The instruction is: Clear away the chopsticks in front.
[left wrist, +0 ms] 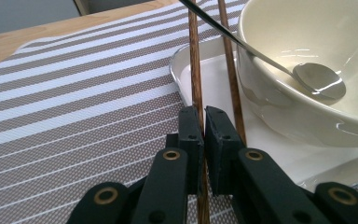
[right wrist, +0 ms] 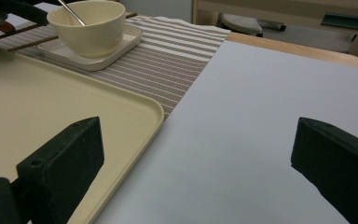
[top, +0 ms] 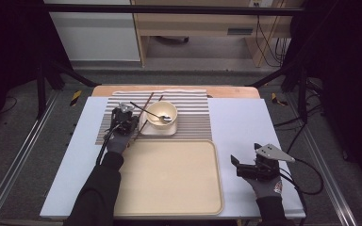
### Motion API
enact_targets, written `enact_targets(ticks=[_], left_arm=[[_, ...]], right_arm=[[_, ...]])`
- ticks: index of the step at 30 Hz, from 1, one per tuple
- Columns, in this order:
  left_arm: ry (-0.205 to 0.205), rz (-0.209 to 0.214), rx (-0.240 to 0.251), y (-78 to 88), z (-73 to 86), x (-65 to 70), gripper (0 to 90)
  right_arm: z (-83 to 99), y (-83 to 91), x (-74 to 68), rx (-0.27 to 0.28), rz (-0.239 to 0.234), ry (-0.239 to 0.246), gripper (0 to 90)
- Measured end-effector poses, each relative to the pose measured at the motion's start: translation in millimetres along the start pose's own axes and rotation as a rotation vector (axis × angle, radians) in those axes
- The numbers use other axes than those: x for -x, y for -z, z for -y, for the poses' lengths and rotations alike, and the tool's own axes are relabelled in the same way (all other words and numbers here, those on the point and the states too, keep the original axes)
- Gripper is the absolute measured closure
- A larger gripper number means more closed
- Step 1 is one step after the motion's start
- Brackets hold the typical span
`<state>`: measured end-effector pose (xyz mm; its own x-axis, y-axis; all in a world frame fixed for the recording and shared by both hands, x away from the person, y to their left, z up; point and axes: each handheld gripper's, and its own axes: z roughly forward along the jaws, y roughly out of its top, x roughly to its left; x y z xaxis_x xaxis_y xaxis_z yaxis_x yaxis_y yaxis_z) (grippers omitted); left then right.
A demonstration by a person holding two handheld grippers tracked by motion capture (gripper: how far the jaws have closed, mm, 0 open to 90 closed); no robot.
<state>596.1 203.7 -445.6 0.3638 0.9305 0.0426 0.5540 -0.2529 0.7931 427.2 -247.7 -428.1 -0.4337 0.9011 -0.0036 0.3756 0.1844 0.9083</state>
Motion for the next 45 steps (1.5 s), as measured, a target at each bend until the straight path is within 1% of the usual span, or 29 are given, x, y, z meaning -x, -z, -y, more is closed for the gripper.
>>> enact_targets(ticks=[1, 2, 4, 6, 9, 15, 17, 18, 19, 20, 22, 24, 26, 27, 31, 33, 36, 37, 39, 42, 43, 45], left_arm=[[-0.002, -0.003, 0.002, 5.5, 1.5, -2.5, 84.8], [-0.002, -0.003, 0.002, 5.5, 1.5, -2.5, 84.8], [-0.008, -0.012, 0.002, 11.5, 3.9, -6.2, 84.8], [0.005, -0.012, 0.006, 17.2, 7.2, -9.8, 84.8], [0.005, -0.021, 0.002, 26.1, 12.6, -14.1, 84.8], [0.004, -0.037, 0.003, 46.9, 25.1, -21.8, 84.8], [0.008, -0.040, 0.018, 57.4, 32.3, -24.8, 84.7], [0.008, -0.040, 0.018, 57.4, 32.3, -24.8, 84.7], [0.009, -0.043, 0.019, 63.6, 36.9, -26.6, 84.7], [0.009, -0.043, 0.019, 63.6, 36.9, -26.6, 84.7], [0.019, -0.041, 0.035, 69.9, 42.0, -28.0, 84.7], [0.017, -0.049, 0.031, 74.7, 45.2, -29.5, 84.7], [0.037, -0.040, 0.045, 83.8, 49.2, -31.9, 84.7], [0.037, -0.040, 0.045, 83.8, 49.2, -31.9, 84.7], [0.046, -0.043, 0.057, 95.3, 53.9, -32.9, 84.7], [0.048, -0.038, 0.060, 101.8, 56.8, -32.6, 84.7], [0.040, -0.036, 0.070, 112.6, 60.9, -30.1, 84.7], [0.042, -0.036, 0.076, 119.7, 64.2, -28.8, 84.7], [0.045, -0.031, 0.079, 122.8, 66.2, -28.1, 84.7], [0.044, -0.039, 0.082, 132.1, 72.1, -25.1, 84.7], [0.042, -0.047, 0.083, 137.9, 76.5, -22.1, 84.7], [0.042, -0.049, 0.083, 140.9, 78.5, -20.4, 84.7]], right_arm=[[-0.1, 0.2, -0.1, 0.001, 0.000, -0.001, 2.8], [-0.1, 0.2, -0.1, 0.001, 0.000, -0.001, 2.8], [-0.1, 0.3, 0.1, 0.003, 0.001, 0.001, 2.7], [-0.2, 0.4, 0.1, 0.006, 0.000, 0.000, 2.7], [-0.3, 0.8, 0.3, 0.008, 0.000, 0.003, 2.7], [-0.7, 2.8, 0.7, 0.014, 0.005, 0.005, 2.6], [-0.6, 2.8, 0.5, 0.014, 0.006, 0.005, 2.6], [-0.6, 2.8, 0.3, 0.014, 0.007, 0.006, 2.6], [-0.5, 2.7, 0.3, 0.015, 0.008, 0.007, 2.6], [-0.5, 2.7, 0.3, 0.015, 0.008, 0.007, 2.6], [-0.4, 2.6, -0.1, 0.014, 0.008, 0.005, 2.5], [-0.3, 2.8, -0.7, 0.016, 0.005, 0.004, 2.5], [-0.2, 3.6, -1.3, 0.018, 0.004, 0.004, 2.4], [-0.2, 4.1, -1.3, 0.020, 0.005, 0.004, 2.4], [-0.2, 5.3, -1.2, 0.022, 0.006, 0.008, 2.2], [-0.1, 6.3, -1.7, 0.023, 0.002, 0.008, 2.2], [0.3, 7.3, -2.0, 0.022, 0.000, 0.012, 2.2], [0.5, 7.6, -2.6, 0.021, -0.001, 0.011, 2.2], [0.7, 7.8, -3.1, 0.019, 0.000, 0.012, 2.2], [1.4, 7.8, -3.6, 0.015, 0.001, 0.017, 2.2], [1.6, 7.8, -4.0, 0.015, 0.000, 0.017, 2.2], [1.8, 7.6, -4.2, 0.014, 0.000, 0.016, 2.2]])
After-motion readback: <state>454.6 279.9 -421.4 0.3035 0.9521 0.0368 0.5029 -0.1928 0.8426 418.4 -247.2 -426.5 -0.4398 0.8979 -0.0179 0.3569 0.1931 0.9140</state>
